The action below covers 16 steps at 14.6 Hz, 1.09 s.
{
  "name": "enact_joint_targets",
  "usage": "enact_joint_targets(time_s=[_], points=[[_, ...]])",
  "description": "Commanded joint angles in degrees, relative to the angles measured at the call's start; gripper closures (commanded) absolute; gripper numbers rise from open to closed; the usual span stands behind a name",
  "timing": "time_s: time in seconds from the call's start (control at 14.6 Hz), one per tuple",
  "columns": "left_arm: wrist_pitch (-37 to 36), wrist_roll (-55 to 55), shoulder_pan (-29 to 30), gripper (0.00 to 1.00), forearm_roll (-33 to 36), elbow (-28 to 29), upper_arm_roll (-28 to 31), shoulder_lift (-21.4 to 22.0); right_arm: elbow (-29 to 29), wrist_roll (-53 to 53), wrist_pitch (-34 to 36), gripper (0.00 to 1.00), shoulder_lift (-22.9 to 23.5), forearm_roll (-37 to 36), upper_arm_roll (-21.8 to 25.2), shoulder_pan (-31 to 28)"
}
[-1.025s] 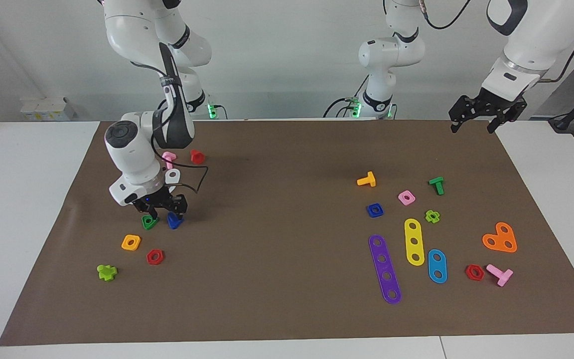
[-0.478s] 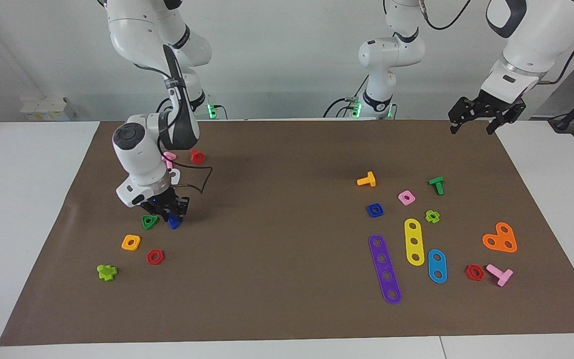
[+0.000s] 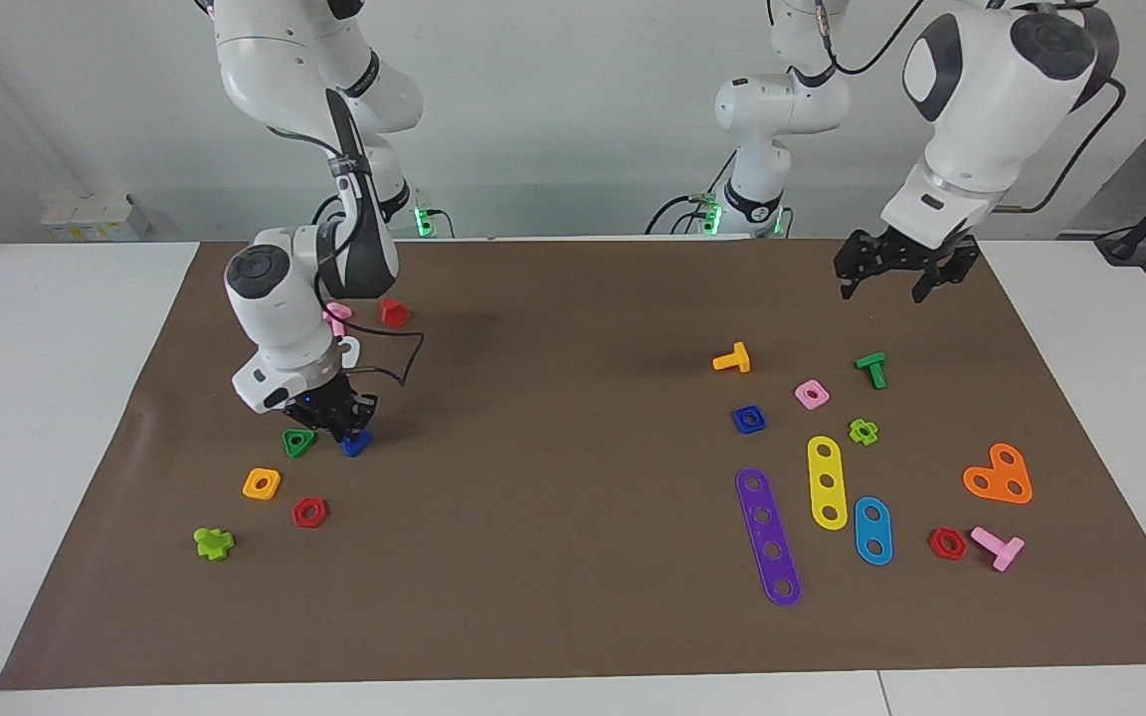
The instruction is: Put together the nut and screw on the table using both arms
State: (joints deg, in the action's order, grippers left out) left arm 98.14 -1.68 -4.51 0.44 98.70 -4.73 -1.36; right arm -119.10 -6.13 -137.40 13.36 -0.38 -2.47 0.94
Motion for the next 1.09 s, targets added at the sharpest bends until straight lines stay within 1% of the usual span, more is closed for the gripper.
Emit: enact_joint_targets(time_s=[0.0, 0.14, 0.27, 0.41, 0.55, 0.61, 0.75, 0.89, 0.96, 1.02], points=[[7.65, -7.26, -2.7, 0.05, -0.71, 1.49, 0.52, -6.09, 1.58, -3.07, 3.0, 1.0, -2.02, 1.0, -0.96, 1.07], [14.24, -8.43, -2.7, 0.06, -1.14, 5.79, 0.51, -6.37, 3.43, -9.92, 3.63, 1.0, -1.59, 1.0, -1.05, 4.58], [19.78, -9.56, -3.4, 0.09, -1.23, 9.13, 0.51, -7.86, 4.58, -16.34, 3.54, 1.0, -1.32, 1.0, -1.05, 8.09], [26.19, -14.64, -4.36, 0.13, -1.32, 12.47, 0.51, -9.61, 5.28, -23.1, 2.84, 1.0, -1.15, 1.0, -1.05, 12.57], [30.69, -17.38, -5.42, 0.17, -1.32, 14.32, 0.51, -11.63, 8.95, -31.97, 3.45, 1.0, 1.21, 0.04, -0.96, 17.4], [32.1, -18.53, -5.51, 0.19, -1.32, 15.11, 0.51, -12.08, 10.28, -34.71, 3.46, 1.0, 2.01, -0.06, -0.96, 18.56], [33.86, -18.8, -6.56, 0.26, -1.32, 16.0, 0.6, -13.57, 11.87, -36.58, 3.46, 1.0, 3.07, -0.06, -0.87, 21.11], [35.36, -18.89, -6.65, 0.31, -1.23, 17.14, 0.6, -14.54, 15.72, -39.29, 4.42, 1.0, 5.7, -0.06, -0.79, 23.3], [35.54, -18.8, -6.65, 0.33, -1.23, 17.58, 0.6, -14.54, 18.27, -41.57, 6.25, 1.0, 7.54, -0.75, -0.7, 25.14], [35.54, -18.71, -6.65, 0.36, -1.23, 17.76, 0.6, -14.54, 20.99, -44.03, 7.49, 1.0, 9.38, -3.02, -0.7, 26.38]])
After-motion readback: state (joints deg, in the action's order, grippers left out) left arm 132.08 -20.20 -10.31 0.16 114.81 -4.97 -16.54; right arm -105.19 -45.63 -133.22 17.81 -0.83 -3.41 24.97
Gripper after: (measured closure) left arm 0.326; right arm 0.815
